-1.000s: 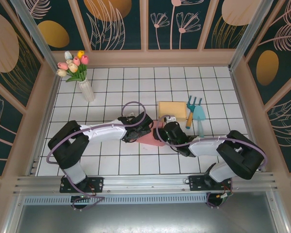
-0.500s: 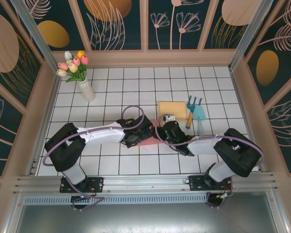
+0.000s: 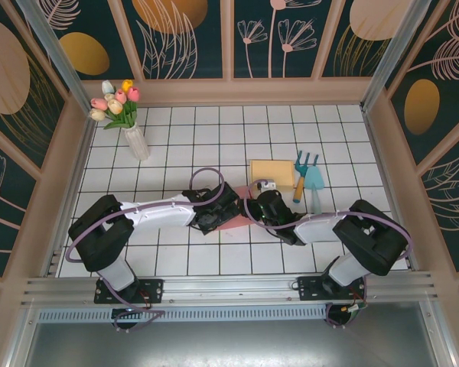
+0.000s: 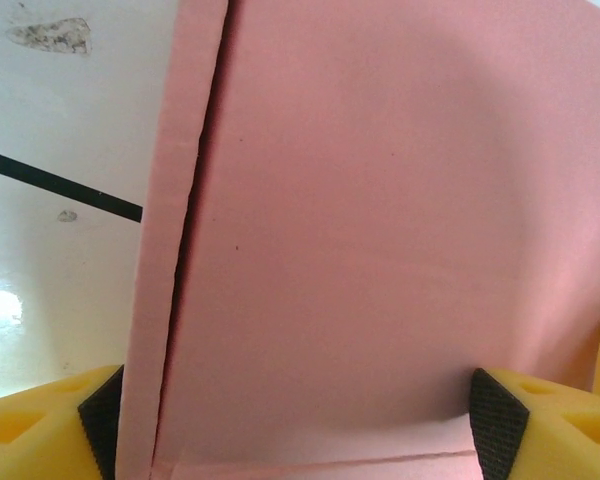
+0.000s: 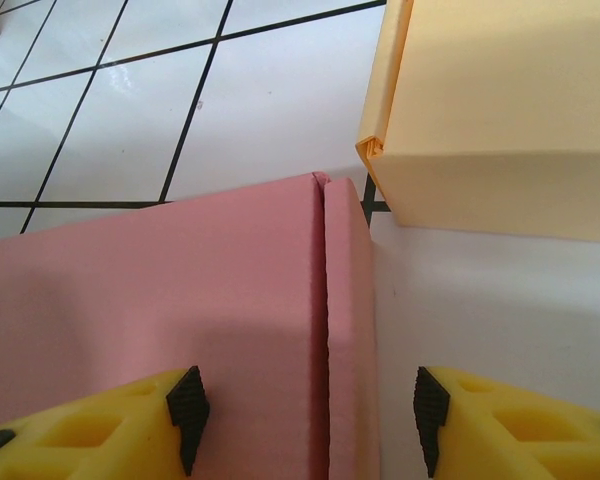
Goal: Fold the paper box
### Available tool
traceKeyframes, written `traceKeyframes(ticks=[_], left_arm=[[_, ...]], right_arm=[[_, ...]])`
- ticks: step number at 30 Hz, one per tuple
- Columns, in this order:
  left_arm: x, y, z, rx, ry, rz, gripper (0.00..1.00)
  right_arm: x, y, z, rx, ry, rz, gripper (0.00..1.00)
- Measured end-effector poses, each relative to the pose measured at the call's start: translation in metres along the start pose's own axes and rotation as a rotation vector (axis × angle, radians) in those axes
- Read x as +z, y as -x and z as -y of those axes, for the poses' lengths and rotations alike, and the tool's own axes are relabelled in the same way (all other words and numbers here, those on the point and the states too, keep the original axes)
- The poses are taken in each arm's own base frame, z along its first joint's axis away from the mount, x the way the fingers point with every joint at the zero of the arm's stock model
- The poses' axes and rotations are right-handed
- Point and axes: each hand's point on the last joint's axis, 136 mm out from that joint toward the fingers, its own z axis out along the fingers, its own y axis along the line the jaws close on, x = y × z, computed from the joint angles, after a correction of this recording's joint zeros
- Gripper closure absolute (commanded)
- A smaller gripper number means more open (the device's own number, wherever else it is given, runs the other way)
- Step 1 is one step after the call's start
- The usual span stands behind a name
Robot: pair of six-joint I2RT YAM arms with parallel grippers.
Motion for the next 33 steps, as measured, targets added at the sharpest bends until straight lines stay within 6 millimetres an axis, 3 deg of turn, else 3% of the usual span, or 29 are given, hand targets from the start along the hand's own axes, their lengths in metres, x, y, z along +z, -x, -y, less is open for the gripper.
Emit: traceKeyframes(ticks=[13, 23, 33], left_arm=[[0.003, 0.004, 0.002, -0.005, 0.021, 0.040, 0.19], [0.004, 0.007, 0.006, -0.002, 0.013, 0.070, 0.18], [0.005, 0.008, 0.006, 0.000, 0.013, 0.079, 0.15]], right_arm=[[-0.005, -0.001, 0.001, -0.009, -0.026, 0.010, 0.37], [-0.035, -0.018, -0.002, -0.089, -0.073, -0.056, 0.35], [-0.056, -0.011, -0.007, -0.079, -0.024, -0.033, 0.38]])
